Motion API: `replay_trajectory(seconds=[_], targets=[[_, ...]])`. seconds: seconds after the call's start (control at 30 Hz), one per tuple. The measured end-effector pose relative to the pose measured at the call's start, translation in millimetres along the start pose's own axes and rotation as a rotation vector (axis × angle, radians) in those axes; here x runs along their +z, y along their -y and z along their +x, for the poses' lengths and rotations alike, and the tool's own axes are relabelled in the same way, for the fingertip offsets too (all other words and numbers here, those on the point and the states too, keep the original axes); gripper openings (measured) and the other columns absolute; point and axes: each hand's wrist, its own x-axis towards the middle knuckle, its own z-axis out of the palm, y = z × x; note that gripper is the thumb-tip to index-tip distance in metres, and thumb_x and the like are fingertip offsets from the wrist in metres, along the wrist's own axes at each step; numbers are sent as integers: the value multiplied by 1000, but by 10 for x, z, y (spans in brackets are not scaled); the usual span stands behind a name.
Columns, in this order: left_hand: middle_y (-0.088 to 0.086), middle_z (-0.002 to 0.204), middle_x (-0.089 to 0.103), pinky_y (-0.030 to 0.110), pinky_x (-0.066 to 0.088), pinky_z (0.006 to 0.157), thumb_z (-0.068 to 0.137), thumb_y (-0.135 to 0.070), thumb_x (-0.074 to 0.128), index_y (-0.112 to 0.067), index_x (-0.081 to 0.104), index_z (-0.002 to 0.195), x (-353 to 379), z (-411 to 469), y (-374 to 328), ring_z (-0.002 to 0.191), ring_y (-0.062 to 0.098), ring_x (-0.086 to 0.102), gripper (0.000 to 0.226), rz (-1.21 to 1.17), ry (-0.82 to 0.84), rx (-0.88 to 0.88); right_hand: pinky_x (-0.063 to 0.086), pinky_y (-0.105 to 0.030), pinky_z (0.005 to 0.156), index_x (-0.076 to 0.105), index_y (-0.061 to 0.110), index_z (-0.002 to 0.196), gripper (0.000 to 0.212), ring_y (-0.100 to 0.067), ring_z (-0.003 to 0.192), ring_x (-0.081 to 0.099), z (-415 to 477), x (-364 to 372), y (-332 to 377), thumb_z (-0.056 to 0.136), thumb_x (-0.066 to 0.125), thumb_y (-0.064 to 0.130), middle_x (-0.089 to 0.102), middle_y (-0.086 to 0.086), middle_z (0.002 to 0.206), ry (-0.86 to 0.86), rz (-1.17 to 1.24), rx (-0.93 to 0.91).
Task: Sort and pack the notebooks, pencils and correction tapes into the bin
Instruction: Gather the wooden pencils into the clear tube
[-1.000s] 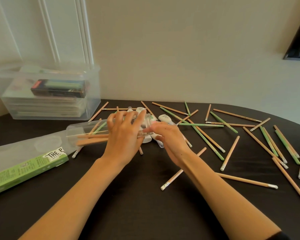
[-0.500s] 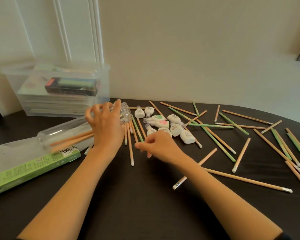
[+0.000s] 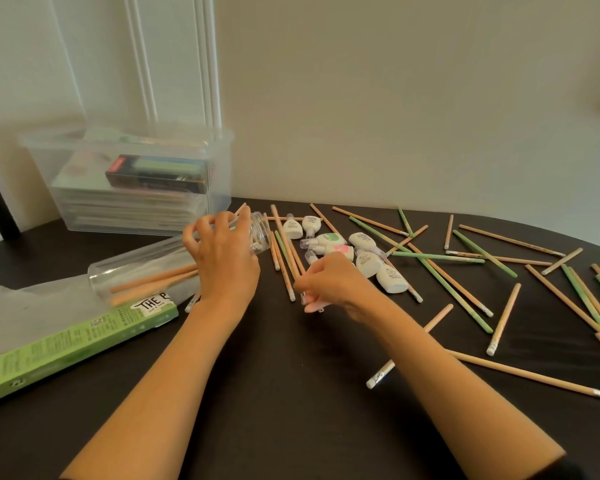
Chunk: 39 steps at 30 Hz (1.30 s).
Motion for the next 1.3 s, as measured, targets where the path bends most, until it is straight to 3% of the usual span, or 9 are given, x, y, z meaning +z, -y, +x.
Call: replay_trajectory(seconds=[0.23, 0.3, 0.4, 0.47, 0.6, 0.77, 0.97, 1.13, 1.3], targets=[[7, 132, 44, 34, 5, 98, 83, -8, 60, -19, 37, 138, 39, -14, 32, 124, 27, 26, 61, -18, 9, -21, 44, -12, 38, 53, 5, 74, 17, -7, 34, 57, 318, 164, 36, 87, 58, 13, 57, 0, 40, -65, -184, 63], [8, 132, 44, 34, 5, 98, 83, -9, 60, -19, 36, 138, 43, -9, 31, 125, 27, 26, 61, -18, 1, -24, 41, -14, 35, 49, 9, 68, 24, -9, 36, 57, 380, 252, 24, 86, 62, 18, 60, -2, 49, -102, -274, 41], [9, 133, 44, 36, 8, 100, 83, -11, 61, -19, 36, 139, 60, -15, 24, 125, 28, 27, 62, -23, 1, -14, 46, -24, 60, 42, 13, 66, 35, -18, 72, 61, 406, 314, 27, 81, 69, 30, 63, -10, 89, -187, -506, -64], [9, 133, 44, 35, 7, 99, 83, -11, 61, -19, 36, 139, 68, -25, 22, 125, 28, 27, 62, -20, 6, -1, 47, -27, 71, 51, 9, 76, 27, -22, 86, 61, 375, 308, 50, 79, 69, 29, 63, -13, 102, -198, -557, -108], [10, 132, 45, 35, 6, 97, 82, -11, 62, -18, 36, 139, 88, -33, 25, 124, 29, 29, 63, -9, 3, 14, 45, -27, 63, 46, 8, 70, 27, -18, 72, 55, 312, 220, 35, 82, 64, 25, 59, -9, 82, -181, -566, -97], [8, 132, 45, 35, 8, 96, 81, -13, 64, -20, 36, 139, 106, -46, 0, 121, 27, 28, 65, -8, 15, 35, 55, -33, 81, 58, 5, 78, 22, -21, 70, 62, 193, -105, -53, 93, 50, 19, 69, -18, 91, -178, -314, -93], [5, 132, 45, 36, 10, 100, 82, -14, 62, -22, 35, 140, 133, -109, -94, 123, 26, 30, 64, 11, 53, 121, 47, -11, 46, 64, 1, 98, 18, -2, 42, 56, -24, -570, -293, 94, 51, 13, 61, -4, 61, -301, 271, -82], [4, 135, 43, 35, 8, 100, 83, -17, 62, -23, 34, 140, 143, -148, -149, 124, 25, 29, 64, 32, 106, 166, 44, -12, 45, 62, 1, 103, 20, -5, 45, 53, -142, -872, -564, 95, 46, 9, 58, -4, 62, -307, 627, -27], [5, 135, 44, 35, 9, 100, 83, -16, 63, -21, 36, 140, 140, -162, -164, 125, 26, 30, 64, 39, 109, 167, 42, -11, 42, 63, -3, 104, 20, -5, 46, 51, -187, -973, -718, 92, 50, 7, 56, -4, 62, -205, 619, -21]])
